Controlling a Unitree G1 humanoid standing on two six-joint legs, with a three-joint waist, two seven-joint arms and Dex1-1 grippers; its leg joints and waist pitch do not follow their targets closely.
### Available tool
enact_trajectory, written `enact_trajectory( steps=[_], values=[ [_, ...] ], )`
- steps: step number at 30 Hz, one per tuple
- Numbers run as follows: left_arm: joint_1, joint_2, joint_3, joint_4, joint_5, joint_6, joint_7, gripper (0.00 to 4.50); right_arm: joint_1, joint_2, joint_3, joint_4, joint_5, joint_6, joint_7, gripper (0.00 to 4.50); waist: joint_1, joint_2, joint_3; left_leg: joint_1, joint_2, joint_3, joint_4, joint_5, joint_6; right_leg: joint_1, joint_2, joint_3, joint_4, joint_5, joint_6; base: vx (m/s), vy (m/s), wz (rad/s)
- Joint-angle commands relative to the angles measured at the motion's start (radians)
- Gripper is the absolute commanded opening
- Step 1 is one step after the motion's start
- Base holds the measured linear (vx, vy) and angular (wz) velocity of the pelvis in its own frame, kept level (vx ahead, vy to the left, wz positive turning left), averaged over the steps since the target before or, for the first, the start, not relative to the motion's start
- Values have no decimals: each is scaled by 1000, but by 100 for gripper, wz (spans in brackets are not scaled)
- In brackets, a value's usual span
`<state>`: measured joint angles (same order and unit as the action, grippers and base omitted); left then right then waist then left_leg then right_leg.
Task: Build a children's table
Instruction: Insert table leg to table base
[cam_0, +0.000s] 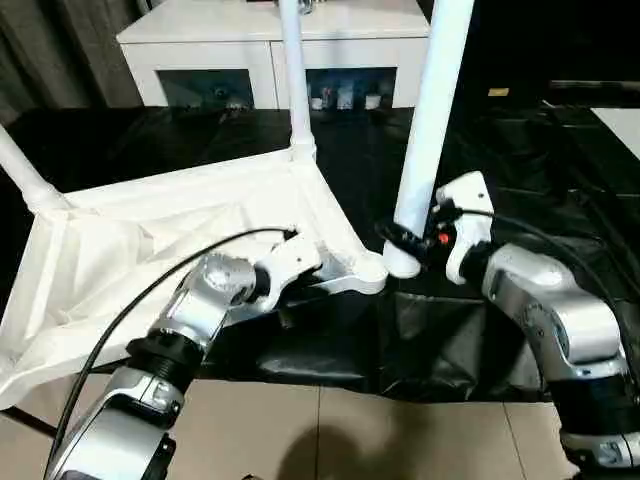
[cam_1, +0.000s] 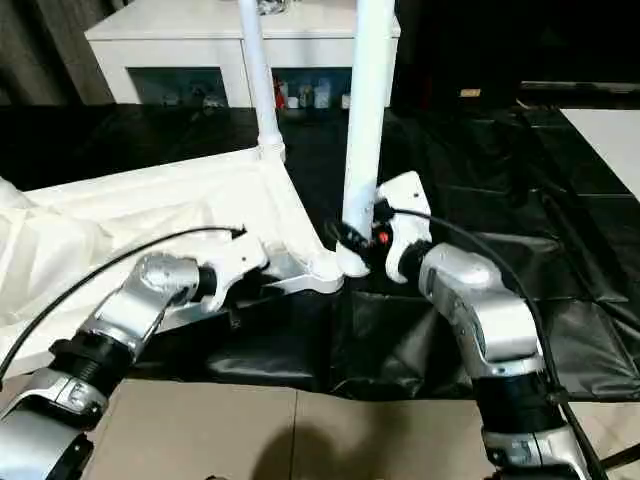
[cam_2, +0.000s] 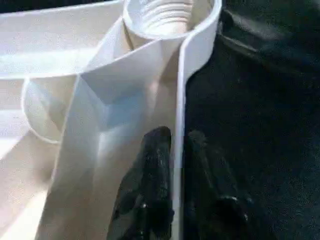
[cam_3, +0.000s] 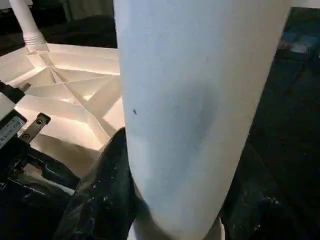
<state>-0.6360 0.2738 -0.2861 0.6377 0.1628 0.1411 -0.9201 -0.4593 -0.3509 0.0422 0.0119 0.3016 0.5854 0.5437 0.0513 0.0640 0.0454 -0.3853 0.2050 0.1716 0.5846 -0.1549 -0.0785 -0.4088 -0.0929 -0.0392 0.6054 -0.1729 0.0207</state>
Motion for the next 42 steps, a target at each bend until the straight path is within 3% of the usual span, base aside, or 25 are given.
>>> enact_trajectory(
  steps=[1,6,16,21,23,25,26,27,28,30,33,36,42],
  values=[
    [7,12,-3,39,17,20,4,104,-25,5,-16,-4,6,-14,2,186,1,-20,-63,14,4,4,-71,-292,10,41,-28,23,-84,-295,-174,0,0,0],
    [0,10,0,56,4,44,8,104,-31,8,-13,-5,7,-19,11,186,-1,-25,-63,14,3,4,-70,-299,6,41,-28,23,-85,-318,-164,0,0,0],
    [16,23,-30,63,-7,61,-68,26,-52,18,5,35,12,-42,49,186,-4,-23,-63,12,3,2,-72,-307,8,41,-30,22,-86,-325,-169,0,0,0],
    [62,38,-59,-1,-6,95,-109,0,-68,35,25,107,17,-61,94,186,-12,-25,-68,11,6,4,-66,-258,24,44,-29,22,-75,-216,-209,0,0,0],
    [71,39,-60,-15,-6,101,-111,0,-69,39,26,115,19,-62,99,186,-10,-23,-70,10,6,5,-64,-229,33,47,-28,22,-70,-168,-224,0,0,0],
    [111,36,-53,-94,-20,146,-97,0,-74,58,25,156,21,-72,105,186,-10,-36,-72,7,8,6,-63,-199,47,53,-30,21,-63,-132,-239,0,0,0],
    [118,35,-49,-107,-22,156,-91,0,-76,64,24,167,23,-72,108,186,-10,-37,-71,7,8,7,-62,-185,56,52,-30,21,-64,-123,-245,0,0,0],
    [121,35,-48,-112,-23,161,-88,0,-78,68,24,173,25,-72,110,186,-8,-32,-72,11,8,8,-61,-180,59,50,-30,21,-63,-122,-249,0,0,0],
    [125,38,-47,-121,-19,158,-82,0,-77,73,30,182,26,-71,125,186,-9,-41,-72,10,8,9,-61,-178,63,51,-28,20,-64,-121,-248,0,0,0],
    [128,42,-47,-126,-16,154,-80,0,-72,77,43,193,20,-78,136,186,-6,-36,-72,11,9,8,-62,-177,65,51,-30,21,-63,-128,-244,0,0,0],
    [134,48,-45,-140,-15,159,-75,0,-70,87,57,218,5,-100,142,186,-8,-41,-69,11,9,10,-64,-198,55,50,-31,21,-66,-155,-235,0,0,0],
    [142,57,-44,-166,-15,172,-77,0,-75,102,57,261,-8,-132,140,186,-9,-39,-68,14,10,9,-66,-212,42,47,-30,22,-68,-173,-231,0,0,0],
    [147,67,-35,-191,-21,178,-69,0,-88,136,29,395,-27,-236,117,186,-12,-35,-71,14,9,8,-65,-217,37,49,-30,21,-63,-140,-245,0,0,0]
  ],
)
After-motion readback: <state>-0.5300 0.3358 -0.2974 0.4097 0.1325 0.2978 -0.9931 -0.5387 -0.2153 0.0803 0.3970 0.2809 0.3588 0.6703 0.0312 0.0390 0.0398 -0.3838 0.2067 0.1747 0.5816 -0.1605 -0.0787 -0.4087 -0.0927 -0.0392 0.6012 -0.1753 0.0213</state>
